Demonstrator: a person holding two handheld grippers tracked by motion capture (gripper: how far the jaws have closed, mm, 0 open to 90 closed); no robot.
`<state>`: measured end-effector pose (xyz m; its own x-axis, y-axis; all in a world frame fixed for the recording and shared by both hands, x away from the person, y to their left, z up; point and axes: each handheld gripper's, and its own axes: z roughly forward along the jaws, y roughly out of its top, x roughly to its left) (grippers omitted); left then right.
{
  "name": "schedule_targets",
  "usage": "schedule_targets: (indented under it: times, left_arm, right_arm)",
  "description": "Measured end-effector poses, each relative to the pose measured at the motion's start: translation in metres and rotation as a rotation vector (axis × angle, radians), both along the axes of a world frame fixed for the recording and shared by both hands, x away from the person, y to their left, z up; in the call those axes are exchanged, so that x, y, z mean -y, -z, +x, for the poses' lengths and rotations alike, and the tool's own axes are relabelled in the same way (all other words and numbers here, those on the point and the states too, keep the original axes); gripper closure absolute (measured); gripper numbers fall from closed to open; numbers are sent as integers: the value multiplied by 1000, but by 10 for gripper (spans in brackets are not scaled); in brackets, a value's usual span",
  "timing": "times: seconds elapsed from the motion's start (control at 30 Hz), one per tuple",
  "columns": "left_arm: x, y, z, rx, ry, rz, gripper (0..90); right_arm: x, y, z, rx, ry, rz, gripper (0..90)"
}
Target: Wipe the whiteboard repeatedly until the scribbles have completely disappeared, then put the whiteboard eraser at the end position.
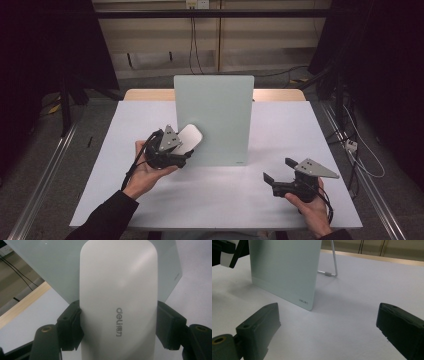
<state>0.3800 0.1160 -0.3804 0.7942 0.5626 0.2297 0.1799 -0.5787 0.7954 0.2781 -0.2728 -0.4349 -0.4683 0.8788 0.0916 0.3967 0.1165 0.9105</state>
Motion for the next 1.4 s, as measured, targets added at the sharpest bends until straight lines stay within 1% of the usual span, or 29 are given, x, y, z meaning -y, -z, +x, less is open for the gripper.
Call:
schedule_targets:
  times: [0.13,0.27,0.37,0.43,0.5,0.57,0.6,0.63,0.67,0.73,0.8,0.93,1.1,1.23,1.27,1.33,1.4]
  left_arm:
    - [-1,0,-5,-9,24,-2,312]
    - [-2,-1,-7,-22,43,-26,312]
    - [-2,-2,-6,-41,56,-39,312]
    - [-3,-4,-6,-43,53,-42,312]
    - [-3,-4,-6,-55,51,-53,311]
    - [-4,-4,-6,-67,51,-52,311]
    - [-5,-5,-6,-70,56,-44,311]
    - [-4,-4,-6,-68,56,-52,311]
    - [-4,-4,-6,-74,63,-48,311]
    - [-4,-5,-6,-87,70,-52,311]
    - [-4,-4,-7,-93,72,-68,311]
    - [-5,-5,-8,-106,82,-55,311]
    - [-4,-5,-9,-115,91,-60,311]
    - [0,-4,-10,-139,101,-47,312]
    - [1,-3,-10,-151,109,-50,312]
    - [3,-3,-11,-156,126,-25,312]
    - [7,-2,-12,-169,138,-25,312]
  right_arm:
    - [0,0,1,-6,5,6,49]
    - [-2,0,2,-10,7,4,49]
    - [-2,0,1,-7,8,3,49]
    - [-1,0,1,-4,7,3,49]
    - [-2,0,1,-4,3,5,49]
    - [-1,0,1,-7,4,5,49]
    - [-1,0,1,-6,3,5,49]
    - [-1,-1,1,-5,6,9,49]
    - [-1,-1,1,-5,5,8,49]
    - [-1,0,1,-6,2,4,49]
    - [-2,-1,2,-5,3,5,49]
    - [-1,-1,1,-5,11,10,49]
    - [-1,0,1,-4,3,4,49]
    - [1,-1,-1,1,5,7,49]
    - [1,-1,-1,0,8,8,49]
    - [1,-1,-2,0,8,7,49]
    - [1,-1,-2,2,5,5,49]
